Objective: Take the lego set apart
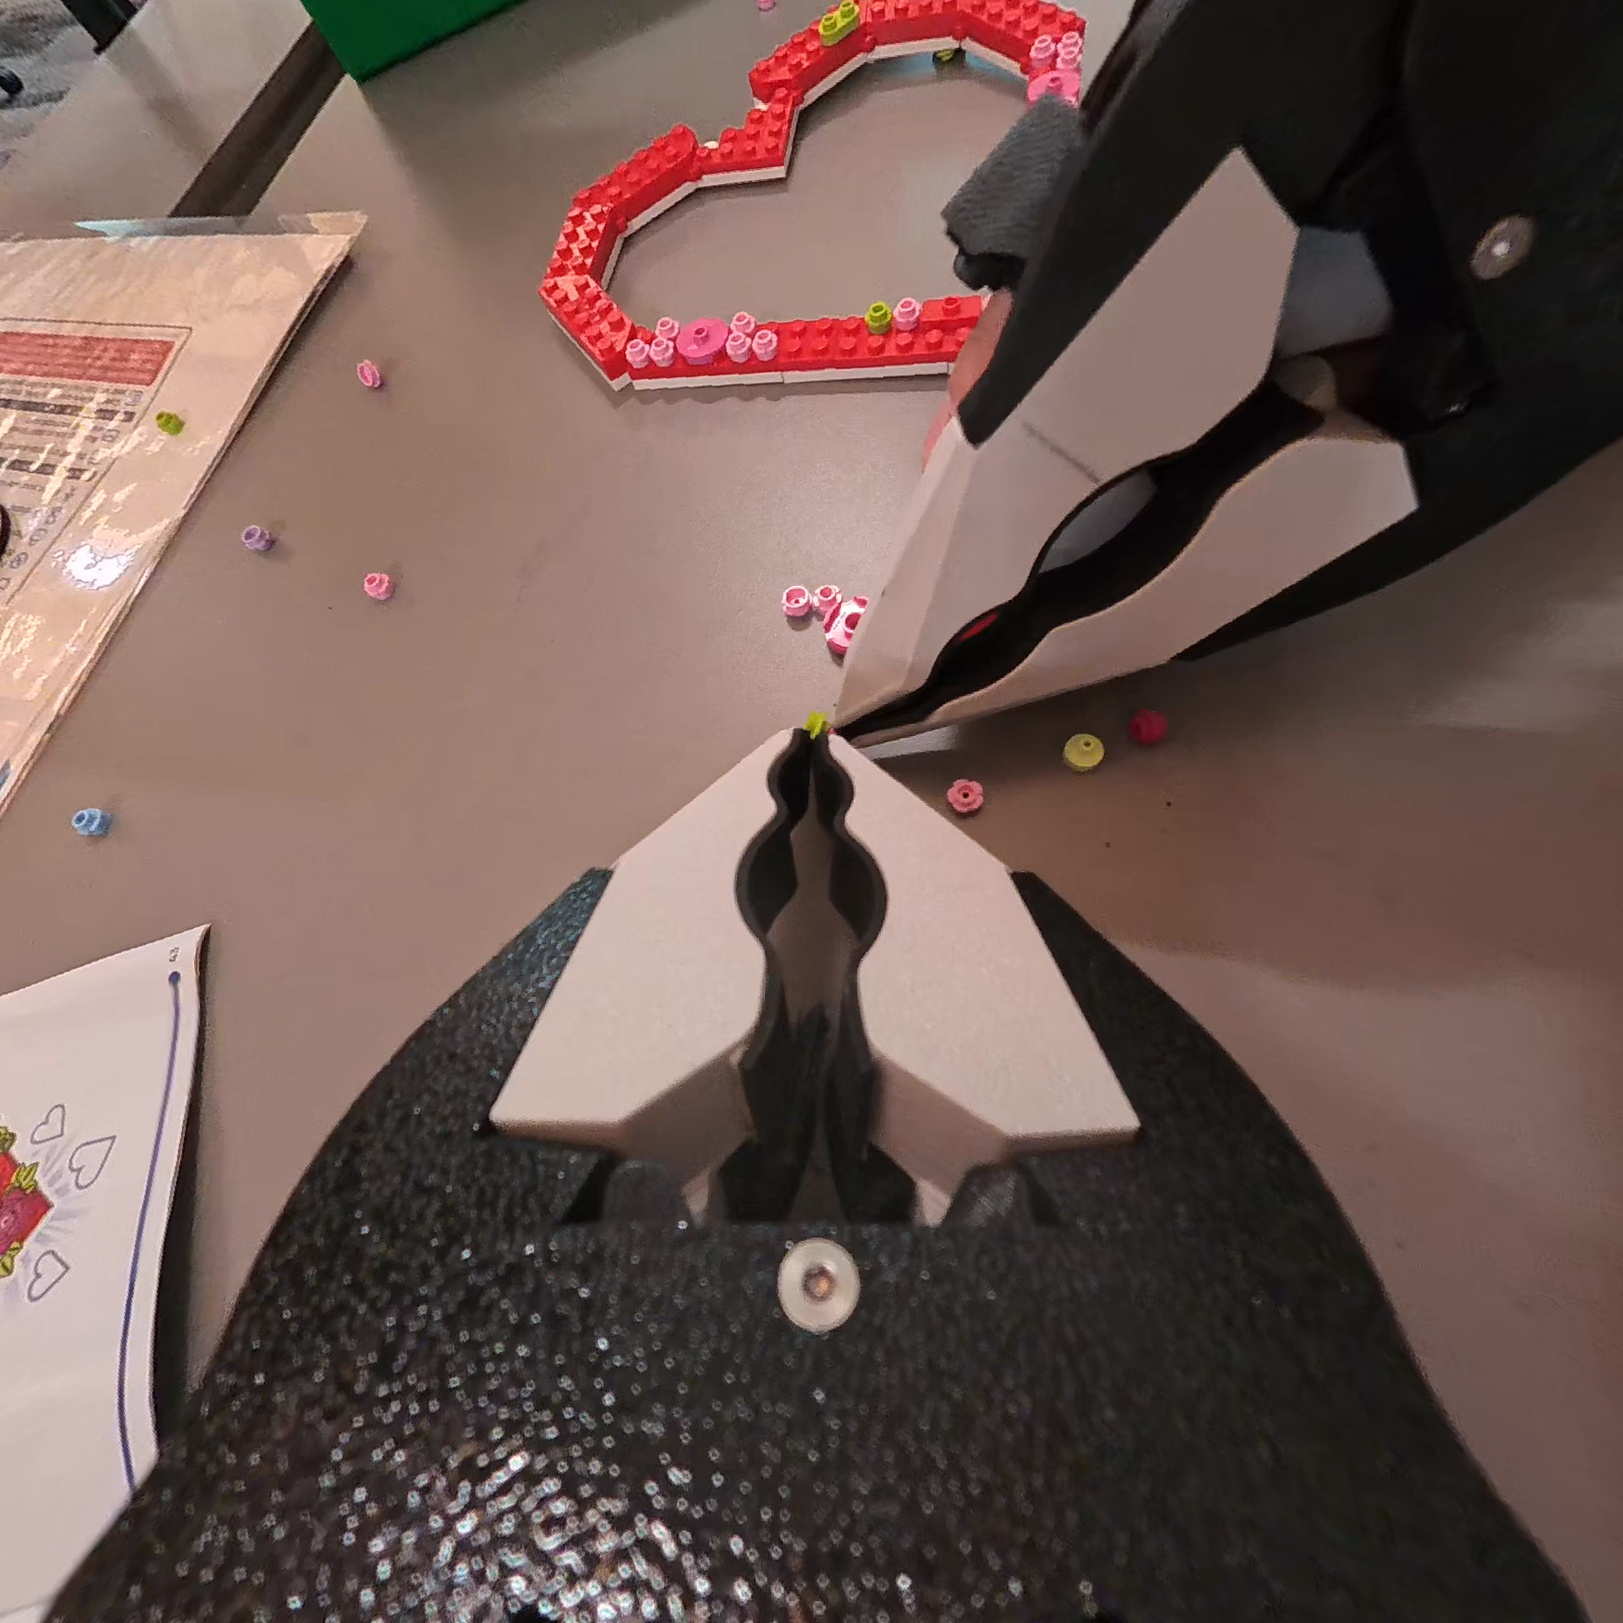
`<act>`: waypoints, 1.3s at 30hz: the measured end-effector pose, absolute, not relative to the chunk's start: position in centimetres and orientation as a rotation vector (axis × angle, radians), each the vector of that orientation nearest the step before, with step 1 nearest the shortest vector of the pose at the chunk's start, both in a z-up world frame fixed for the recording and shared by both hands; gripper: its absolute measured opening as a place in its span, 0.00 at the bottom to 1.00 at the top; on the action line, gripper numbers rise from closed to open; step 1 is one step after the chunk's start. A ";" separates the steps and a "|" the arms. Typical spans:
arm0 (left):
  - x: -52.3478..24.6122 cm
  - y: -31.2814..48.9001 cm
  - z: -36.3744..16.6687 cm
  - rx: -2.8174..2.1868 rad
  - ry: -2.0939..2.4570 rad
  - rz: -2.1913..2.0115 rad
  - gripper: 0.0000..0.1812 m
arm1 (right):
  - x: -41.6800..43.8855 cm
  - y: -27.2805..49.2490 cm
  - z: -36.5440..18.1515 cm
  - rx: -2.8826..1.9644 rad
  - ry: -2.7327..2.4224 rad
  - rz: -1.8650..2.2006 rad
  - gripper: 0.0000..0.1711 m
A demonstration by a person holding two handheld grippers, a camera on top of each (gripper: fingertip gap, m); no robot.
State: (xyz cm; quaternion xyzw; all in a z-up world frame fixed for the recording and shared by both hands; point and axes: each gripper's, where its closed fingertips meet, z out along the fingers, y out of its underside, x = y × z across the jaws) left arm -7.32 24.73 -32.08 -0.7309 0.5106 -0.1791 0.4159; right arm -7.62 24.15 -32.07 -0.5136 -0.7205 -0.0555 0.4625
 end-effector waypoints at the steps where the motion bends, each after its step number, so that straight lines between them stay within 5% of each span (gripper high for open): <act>1: -7.3 24.8 -32.1 -1.840 1.273 -0.454 0.00 | -7.6 24.2 -32.1 -1.251 -1.775 -0.158 0.00; 18: -10.6 26.8 -25.6 -1.658 0.881 -0.617 0.00 | -8.2 24.2 -25.7 -1.115 -1.419 0.024 0.00; 23: -8.3 25.3 -26.1 -1.590 1.055 -0.563 0.00 | -8.2 24.3 -25.3 -1.118 -1.401 0.044 0.09; 39: -8.6 25.7 -23.6 -1.567 0.921 -0.622 0.00 | -9.4 23.3 -28.4 -1.050 -1.611 -0.193 0.00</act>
